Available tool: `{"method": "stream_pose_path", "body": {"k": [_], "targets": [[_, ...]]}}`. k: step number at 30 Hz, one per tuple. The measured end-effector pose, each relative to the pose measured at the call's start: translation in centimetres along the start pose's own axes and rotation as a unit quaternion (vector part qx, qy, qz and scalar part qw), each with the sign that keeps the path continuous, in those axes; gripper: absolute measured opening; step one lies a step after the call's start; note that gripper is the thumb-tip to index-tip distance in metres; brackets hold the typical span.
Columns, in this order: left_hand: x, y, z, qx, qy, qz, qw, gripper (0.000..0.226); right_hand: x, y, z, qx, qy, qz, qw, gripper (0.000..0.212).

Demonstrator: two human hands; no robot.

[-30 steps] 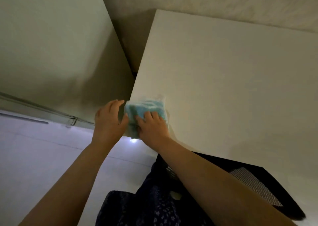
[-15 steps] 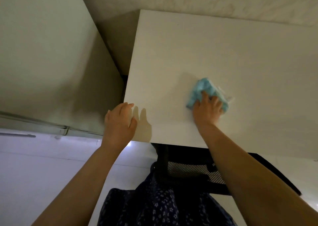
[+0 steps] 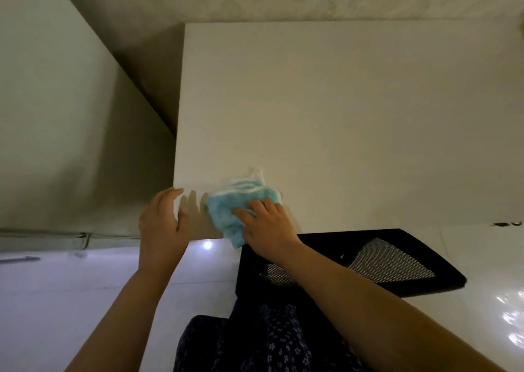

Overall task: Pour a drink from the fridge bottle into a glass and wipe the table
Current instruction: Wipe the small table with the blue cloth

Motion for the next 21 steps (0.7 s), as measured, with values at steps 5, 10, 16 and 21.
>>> {"method": "stream_pose_path", "body": {"k": [5, 10, 16, 21], "targets": [[-1.9, 5.3, 1.2, -0.046, 0.015, -0.030, 0.998, 0.036, 5.8, 9.3, -5.7, -0.184, 0.050, 0.003, 0.982, 0.047], [-4.3, 14.9, 1.2, -0.157, 0.006, -0.033, 0.987, 0.033, 9.8, 15.1, -9.4, -0.274, 0.092, 0.144, 0.946, 0.045], [-9.2, 29.4, -0.8, -0.257, 0.003, -0.018, 0.966, 0.038, 17.7, 22.3, -15.3, -0.284, 0.221, 0.384, 0.850, 0.038], [-15.3, 41.8, -3.1, -0.289, -0.021, 0.011, 0.957, 0.040, 24.6, 32.1, -23.3, -0.272, 0.228, 0.300, 0.885, 0.041]]}}
Point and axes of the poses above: each hand's wrist, its own z-axis towards the middle knuckle, its own x-axis out of the back of the hand, y = z × x, the point moved 3 cm from there along z, towards the middle knuckle, and after that the axes turned 15 degrees about z, right-handed, at the moved point
